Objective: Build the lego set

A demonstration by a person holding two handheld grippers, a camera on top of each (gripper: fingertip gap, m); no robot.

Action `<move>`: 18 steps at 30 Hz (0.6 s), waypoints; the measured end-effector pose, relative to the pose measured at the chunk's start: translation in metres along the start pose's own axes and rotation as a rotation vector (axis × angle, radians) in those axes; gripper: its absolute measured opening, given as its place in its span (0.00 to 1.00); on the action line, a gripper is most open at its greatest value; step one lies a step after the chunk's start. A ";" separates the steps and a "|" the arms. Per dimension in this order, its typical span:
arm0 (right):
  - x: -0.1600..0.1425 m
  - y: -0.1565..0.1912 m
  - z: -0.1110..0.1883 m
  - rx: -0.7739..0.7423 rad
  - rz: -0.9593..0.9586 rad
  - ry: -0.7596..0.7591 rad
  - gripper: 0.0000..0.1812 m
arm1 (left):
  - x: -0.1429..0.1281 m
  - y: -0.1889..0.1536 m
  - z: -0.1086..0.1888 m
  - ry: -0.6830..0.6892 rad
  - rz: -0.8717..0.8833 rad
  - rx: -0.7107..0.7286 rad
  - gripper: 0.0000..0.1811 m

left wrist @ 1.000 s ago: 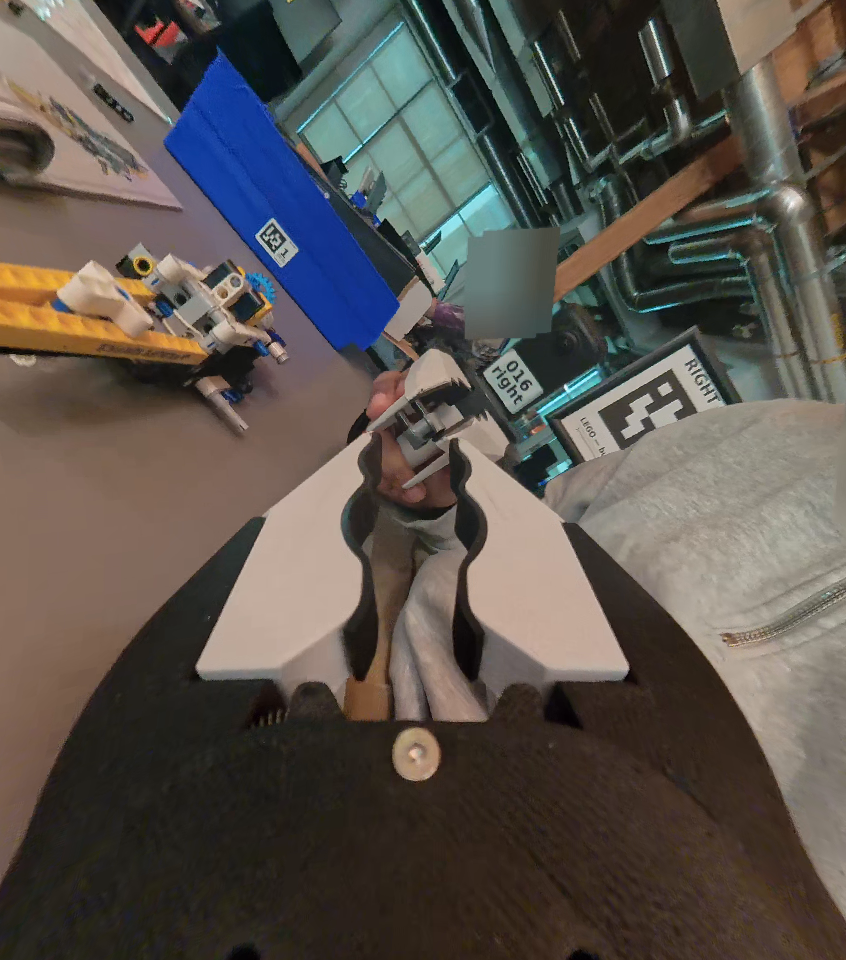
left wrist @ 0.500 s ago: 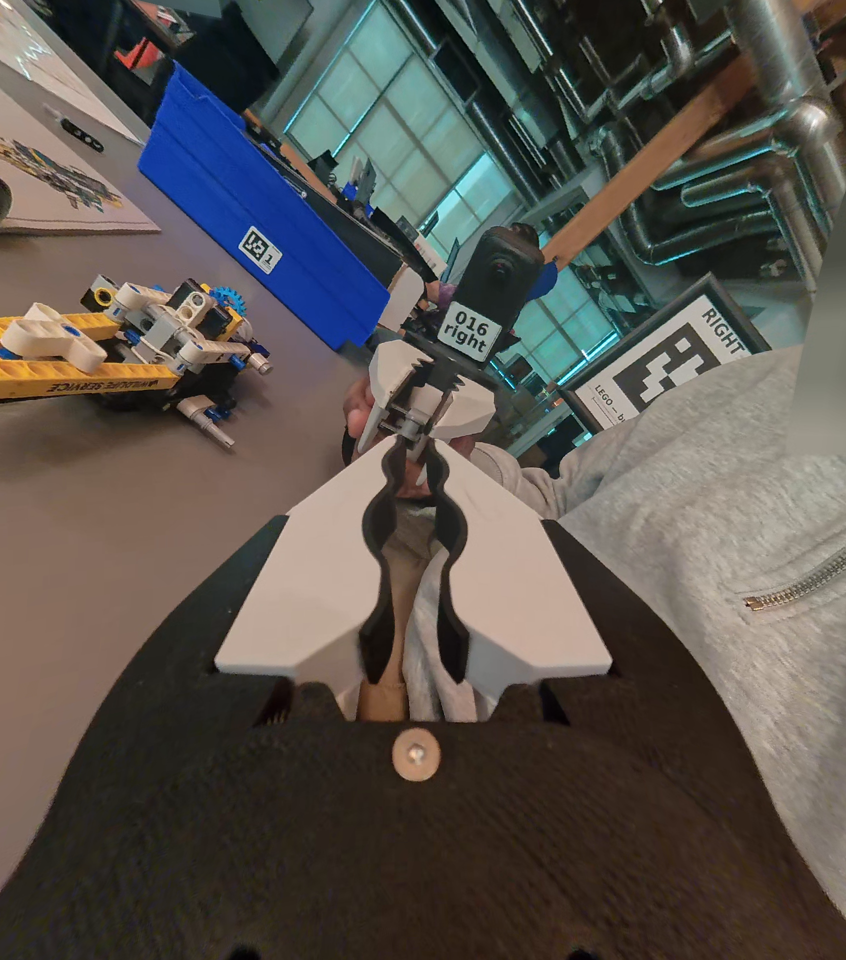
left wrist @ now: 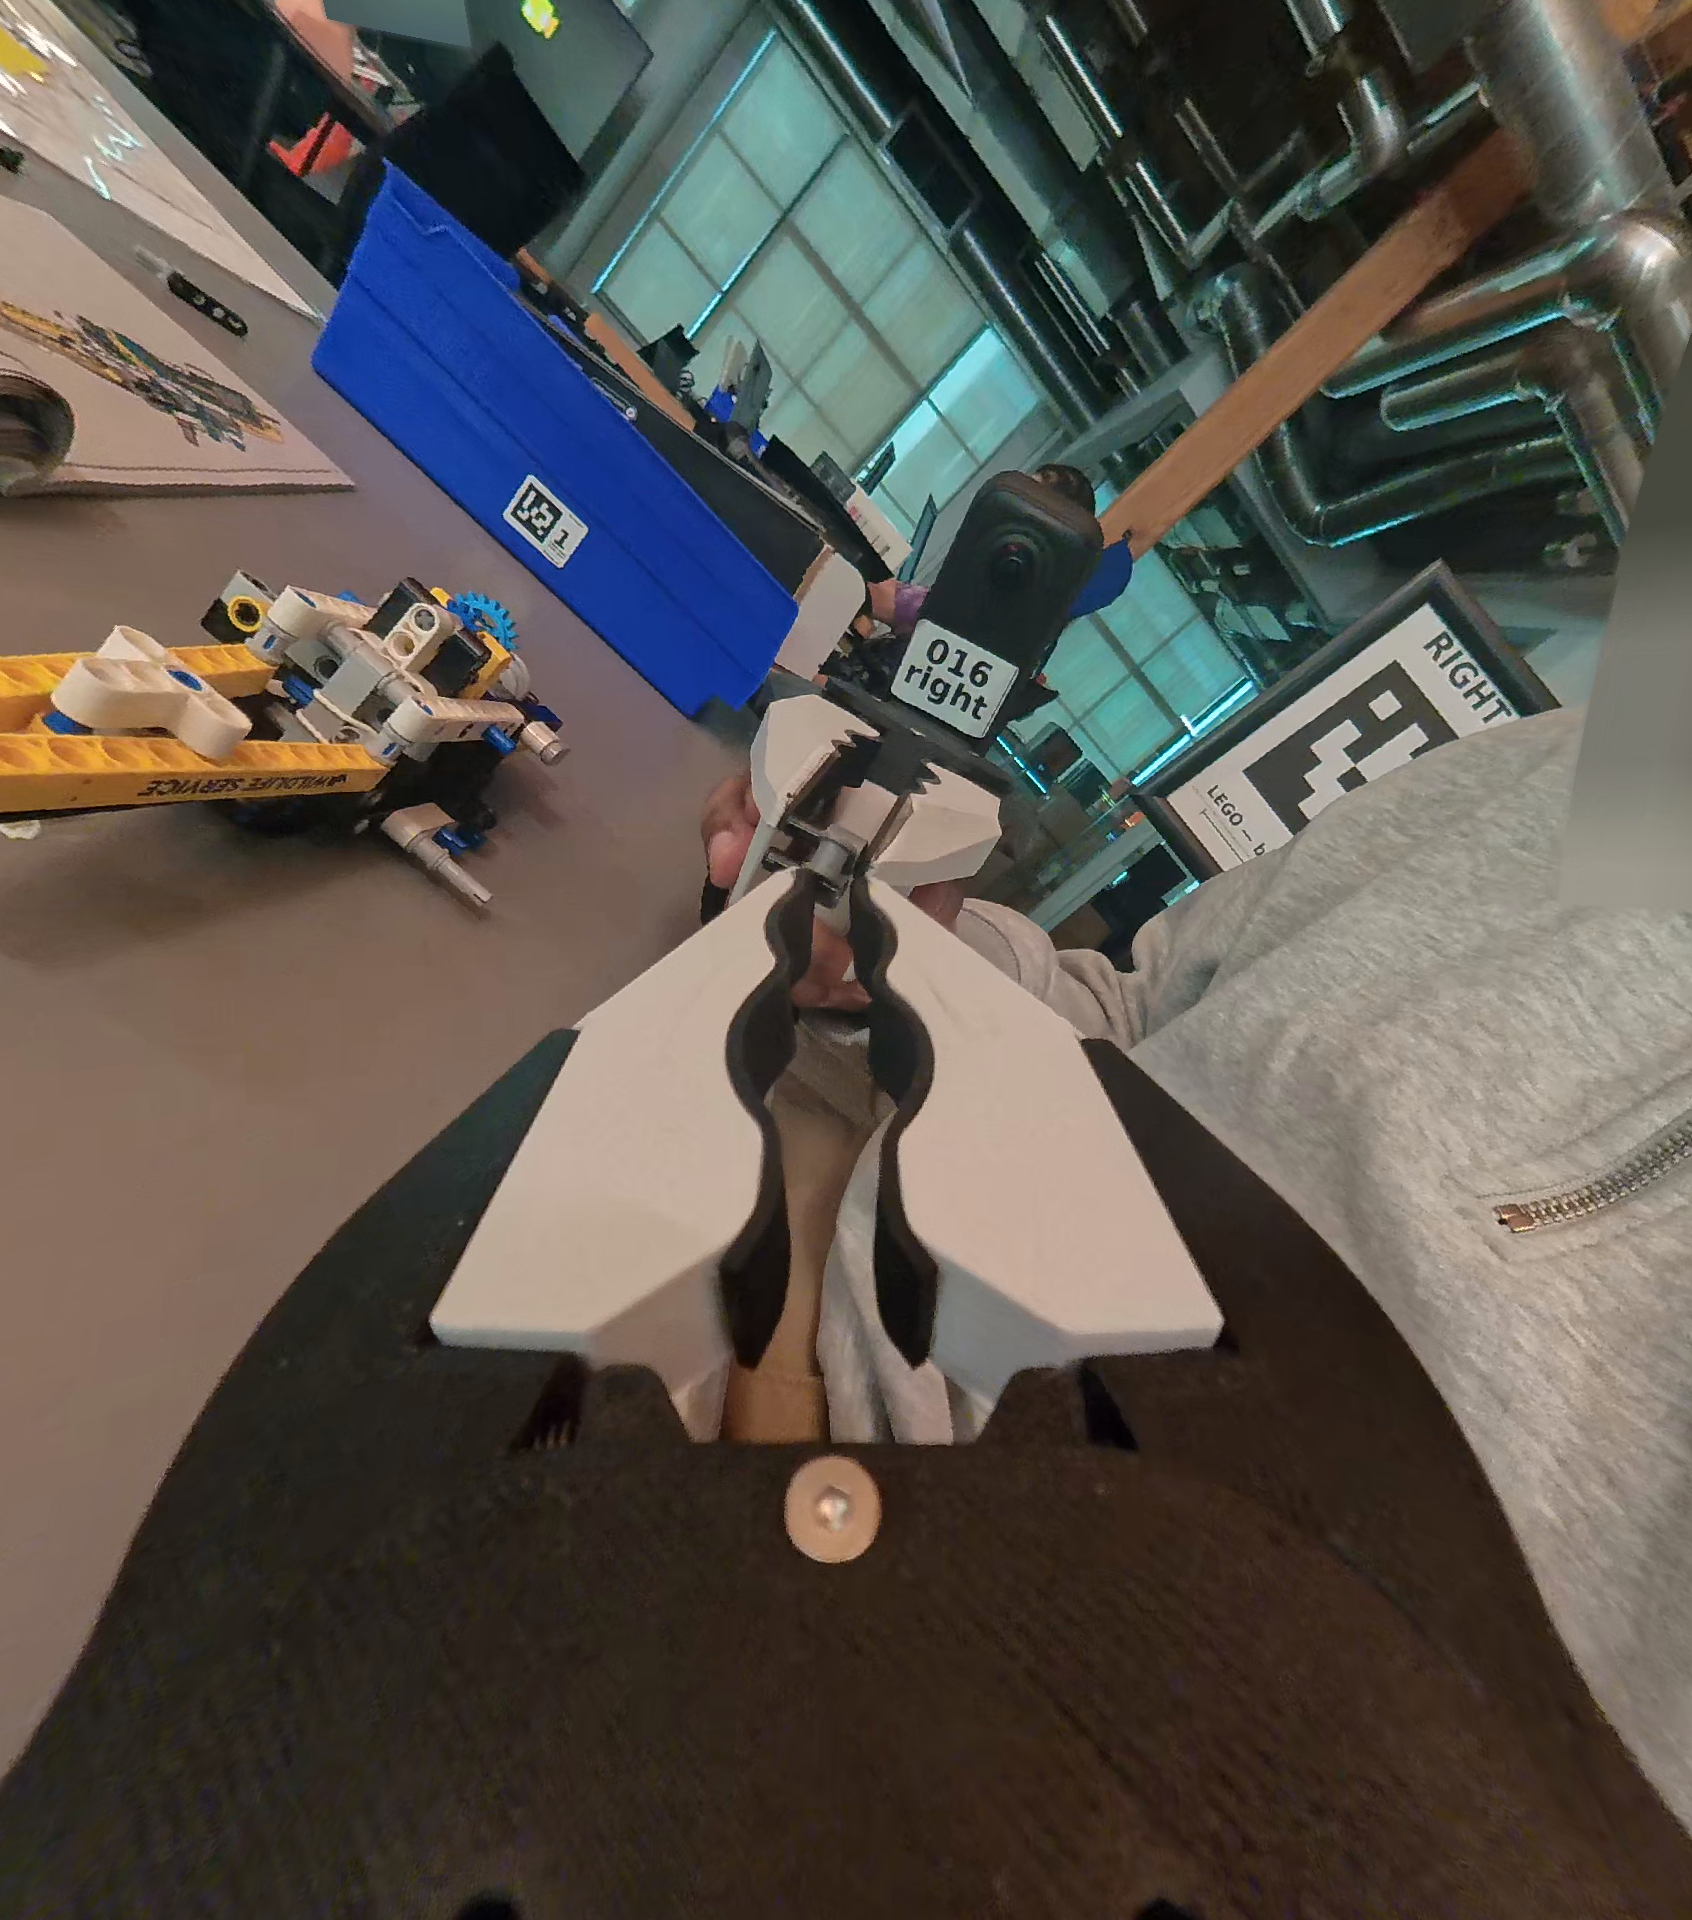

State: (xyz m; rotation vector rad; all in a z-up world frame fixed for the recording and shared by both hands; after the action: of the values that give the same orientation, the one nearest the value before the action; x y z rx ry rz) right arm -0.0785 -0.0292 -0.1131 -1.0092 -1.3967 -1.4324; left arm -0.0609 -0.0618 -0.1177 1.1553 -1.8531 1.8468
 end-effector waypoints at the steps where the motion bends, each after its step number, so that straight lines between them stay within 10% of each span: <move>1: 0.000 0.000 0.000 -0.001 0.001 0.000 0.08 | 0.000 0.000 0.000 -0.002 0.002 0.000 0.02; 18: -0.001 0.002 -0.001 0.011 0.007 0.014 0.08 | 0.001 0.000 0.001 -0.007 -0.007 0.011 0.03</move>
State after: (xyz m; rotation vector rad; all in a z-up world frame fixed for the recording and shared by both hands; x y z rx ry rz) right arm -0.0759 -0.0302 -0.1139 -0.9947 -1.3884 -1.4227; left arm -0.0617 -0.0630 -0.1171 1.1722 -1.8420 1.8541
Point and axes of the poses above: each gripper's, where its closed fingertips meet, z back along the fingers, x out of its top, y = z × x across the jaws, the point moved 2 cm from there along z, back along the fingers, and after that the axes turned 4 degrees about -x, right-handed, at the moved point
